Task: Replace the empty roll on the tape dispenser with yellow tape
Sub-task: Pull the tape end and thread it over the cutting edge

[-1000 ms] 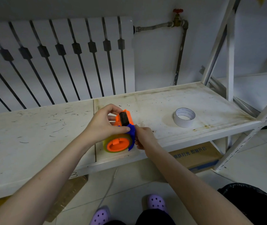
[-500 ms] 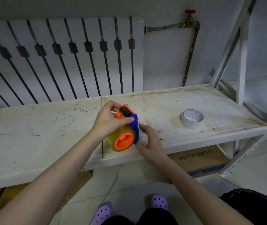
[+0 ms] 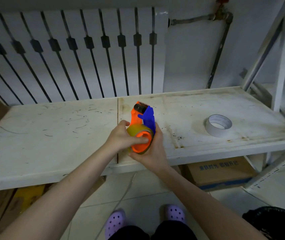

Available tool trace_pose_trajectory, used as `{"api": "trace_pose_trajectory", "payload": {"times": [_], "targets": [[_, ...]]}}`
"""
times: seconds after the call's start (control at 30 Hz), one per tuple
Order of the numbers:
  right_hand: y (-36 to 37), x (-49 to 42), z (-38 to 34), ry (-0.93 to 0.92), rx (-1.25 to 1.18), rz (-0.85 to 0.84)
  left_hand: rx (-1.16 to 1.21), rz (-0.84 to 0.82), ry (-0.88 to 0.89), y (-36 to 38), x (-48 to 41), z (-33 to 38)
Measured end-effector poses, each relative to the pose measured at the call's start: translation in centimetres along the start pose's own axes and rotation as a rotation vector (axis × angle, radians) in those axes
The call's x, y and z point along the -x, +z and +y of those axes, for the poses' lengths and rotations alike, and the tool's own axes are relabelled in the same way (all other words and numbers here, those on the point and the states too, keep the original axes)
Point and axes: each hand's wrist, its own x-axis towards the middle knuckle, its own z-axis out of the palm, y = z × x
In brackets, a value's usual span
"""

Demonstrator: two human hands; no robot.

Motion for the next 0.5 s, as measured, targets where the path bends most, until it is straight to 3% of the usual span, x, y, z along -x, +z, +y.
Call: {"api": "trace_pose_trajectory", "payload": {"times": [0.13, 0.3, 0.5], "targets": [[0.2, 0.0, -0.6, 0.01, 0.093, -0.032, 0.147, 0.09, -0.049, 0.3, -0.1, -0.6], [-2.4, 0.0, -1.3, -0.031, 0.247, 0.058, 0.352, -0.022, -0.113, 1.4, 0.3, 0.7], [-8.8, -2.3, -1.3, 0.089, 0.473, 0.157, 0.291, -0.088, -0.026, 3.0, 1.0, 2.7]]}}
